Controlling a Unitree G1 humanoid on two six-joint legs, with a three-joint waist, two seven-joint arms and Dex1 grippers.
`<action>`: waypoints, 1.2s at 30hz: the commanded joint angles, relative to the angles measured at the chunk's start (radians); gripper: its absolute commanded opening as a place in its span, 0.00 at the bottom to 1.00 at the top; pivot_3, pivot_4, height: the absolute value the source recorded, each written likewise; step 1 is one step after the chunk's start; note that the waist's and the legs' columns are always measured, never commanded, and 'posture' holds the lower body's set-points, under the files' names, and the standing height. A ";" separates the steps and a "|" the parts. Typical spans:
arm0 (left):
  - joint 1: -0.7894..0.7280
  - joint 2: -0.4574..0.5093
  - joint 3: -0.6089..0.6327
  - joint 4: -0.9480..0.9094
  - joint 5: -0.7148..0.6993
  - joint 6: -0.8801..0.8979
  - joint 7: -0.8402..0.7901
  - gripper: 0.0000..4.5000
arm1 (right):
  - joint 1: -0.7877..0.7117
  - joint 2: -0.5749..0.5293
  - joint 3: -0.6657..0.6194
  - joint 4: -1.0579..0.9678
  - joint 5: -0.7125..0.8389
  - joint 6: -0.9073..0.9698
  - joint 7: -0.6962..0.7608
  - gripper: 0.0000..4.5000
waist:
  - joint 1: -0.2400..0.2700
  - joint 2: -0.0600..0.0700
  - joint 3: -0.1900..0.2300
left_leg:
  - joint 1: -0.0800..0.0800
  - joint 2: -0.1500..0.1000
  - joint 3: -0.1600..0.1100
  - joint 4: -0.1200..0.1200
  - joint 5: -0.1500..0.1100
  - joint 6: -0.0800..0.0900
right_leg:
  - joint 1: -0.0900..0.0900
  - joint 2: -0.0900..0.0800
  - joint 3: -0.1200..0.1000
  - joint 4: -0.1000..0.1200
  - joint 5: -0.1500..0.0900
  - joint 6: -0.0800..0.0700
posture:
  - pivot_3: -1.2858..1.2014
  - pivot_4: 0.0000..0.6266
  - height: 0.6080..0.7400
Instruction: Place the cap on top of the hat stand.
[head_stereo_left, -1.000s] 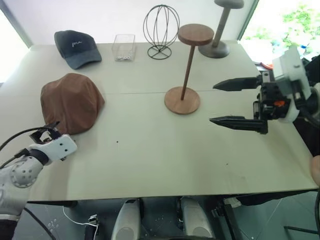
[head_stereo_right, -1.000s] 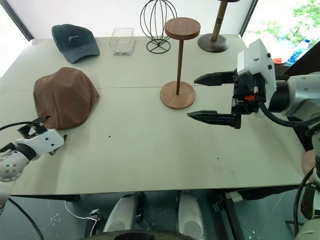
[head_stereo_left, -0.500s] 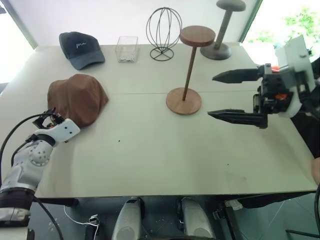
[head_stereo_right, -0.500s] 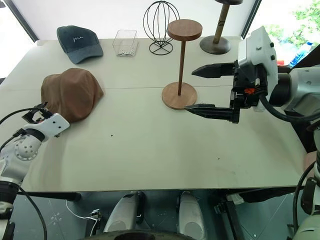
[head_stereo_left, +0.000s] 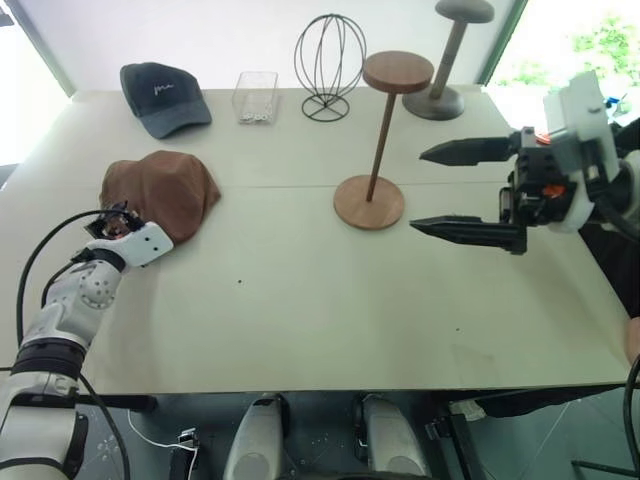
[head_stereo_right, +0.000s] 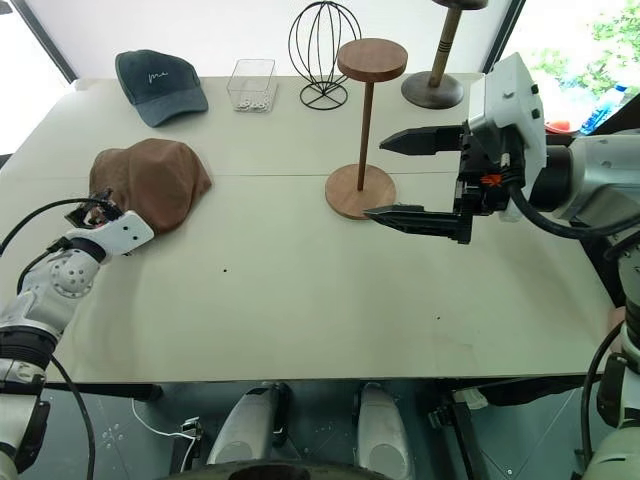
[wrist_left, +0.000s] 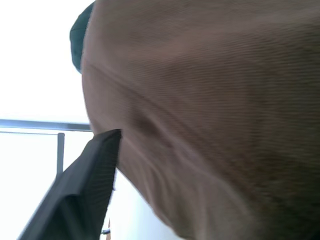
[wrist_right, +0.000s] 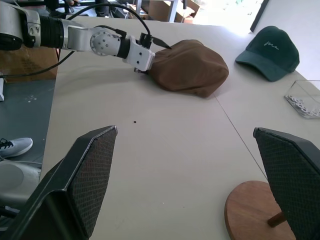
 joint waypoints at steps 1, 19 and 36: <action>-0.008 0.027 0.016 -0.016 -0.023 -0.027 0.007 0.37 | -0.029 -0.005 -0.025 -0.014 0.025 -0.009 -0.005 1.00 | -0.001 0.000 0.000 | -0.001 0.000 0.000 0.000 0.000 0.000 | -0.001 0.000 0.000 0.000 0.000 0.000 | 0.52 0.24 1.00; -0.203 0.176 0.149 -0.218 -0.138 -0.034 -0.048 0.01 | -0.038 -0.083 -0.068 0.093 -0.045 -0.094 0.023 1.00 | 0.003 -0.002 0.001 | -0.003 0.000 0.000 0.001 0.000 0.000 | -0.002 0.000 0.000 0.000 0.000 0.000 | 0.52 0.24 1.00; -0.751 -0.208 -0.029 -0.332 -0.384 -0.128 -0.457 0.01 | -0.033 -0.137 -0.170 0.182 -0.055 -0.089 -0.004 1.00 | -0.005 -0.002 0.001 | -0.004 0.000 0.000 0.003 0.000 0.001 | -0.001 0.002 0.001 -0.001 0.003 0.006 | 0.52 0.24 1.00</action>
